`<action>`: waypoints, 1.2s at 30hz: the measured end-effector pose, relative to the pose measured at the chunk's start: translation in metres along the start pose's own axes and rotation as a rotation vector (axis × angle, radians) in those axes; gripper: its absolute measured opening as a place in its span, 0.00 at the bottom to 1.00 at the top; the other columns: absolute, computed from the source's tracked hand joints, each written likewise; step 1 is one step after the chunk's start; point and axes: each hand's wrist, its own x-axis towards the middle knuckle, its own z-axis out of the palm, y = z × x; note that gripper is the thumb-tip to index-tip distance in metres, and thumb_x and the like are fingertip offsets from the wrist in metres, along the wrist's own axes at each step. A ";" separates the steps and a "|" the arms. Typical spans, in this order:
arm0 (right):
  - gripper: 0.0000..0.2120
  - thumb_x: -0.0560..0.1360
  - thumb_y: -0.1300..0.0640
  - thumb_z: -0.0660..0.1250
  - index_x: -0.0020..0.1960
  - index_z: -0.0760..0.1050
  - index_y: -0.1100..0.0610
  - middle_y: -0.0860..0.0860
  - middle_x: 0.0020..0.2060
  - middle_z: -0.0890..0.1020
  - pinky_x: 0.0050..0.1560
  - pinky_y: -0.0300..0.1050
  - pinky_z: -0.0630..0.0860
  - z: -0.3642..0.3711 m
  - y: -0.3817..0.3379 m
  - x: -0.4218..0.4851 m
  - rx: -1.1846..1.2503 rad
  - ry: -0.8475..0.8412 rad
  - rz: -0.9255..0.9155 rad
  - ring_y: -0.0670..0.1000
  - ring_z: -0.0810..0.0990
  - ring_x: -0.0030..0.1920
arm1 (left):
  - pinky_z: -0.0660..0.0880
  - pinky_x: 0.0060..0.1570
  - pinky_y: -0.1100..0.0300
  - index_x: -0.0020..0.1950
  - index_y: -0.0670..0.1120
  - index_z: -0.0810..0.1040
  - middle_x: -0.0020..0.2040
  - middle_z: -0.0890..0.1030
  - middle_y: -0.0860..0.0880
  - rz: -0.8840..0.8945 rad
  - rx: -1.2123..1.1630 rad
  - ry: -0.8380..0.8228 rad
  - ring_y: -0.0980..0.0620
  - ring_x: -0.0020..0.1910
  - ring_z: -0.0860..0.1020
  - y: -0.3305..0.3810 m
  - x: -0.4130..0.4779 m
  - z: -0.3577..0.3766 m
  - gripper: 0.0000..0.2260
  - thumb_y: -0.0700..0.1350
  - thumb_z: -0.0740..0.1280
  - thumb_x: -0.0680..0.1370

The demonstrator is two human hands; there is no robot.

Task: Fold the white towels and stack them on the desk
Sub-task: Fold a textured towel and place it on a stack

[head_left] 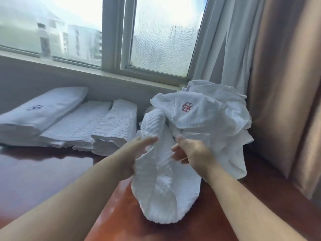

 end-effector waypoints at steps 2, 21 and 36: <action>0.18 0.79 0.45 0.64 0.40 0.83 0.56 0.51 0.37 0.86 0.49 0.52 0.80 -0.008 0.015 0.020 -0.257 0.233 -0.008 0.53 0.85 0.44 | 0.75 0.65 0.39 0.69 0.46 0.76 0.60 0.82 0.40 0.092 0.194 0.143 0.38 0.60 0.81 -0.001 0.013 0.005 0.33 0.51 0.78 0.67; 0.19 0.80 0.46 0.67 0.64 0.78 0.57 0.56 0.63 0.81 0.58 0.44 0.71 -0.009 0.071 0.145 -0.638 0.159 0.081 0.59 0.78 0.64 | 0.78 0.53 0.53 0.58 0.56 0.75 0.48 0.83 0.57 0.242 0.709 0.359 0.54 0.51 0.81 -0.060 0.095 0.002 0.24 0.54 0.80 0.66; 0.14 0.82 0.41 0.60 0.47 0.76 0.50 0.39 0.44 0.78 0.45 0.37 0.67 0.013 0.053 0.079 -0.275 0.104 0.110 0.41 0.75 0.46 | 0.73 0.31 0.61 0.40 0.47 0.75 0.33 0.78 0.54 -0.111 1.226 -0.282 0.53 0.30 0.77 -0.011 -0.022 -0.054 0.05 0.44 0.70 0.71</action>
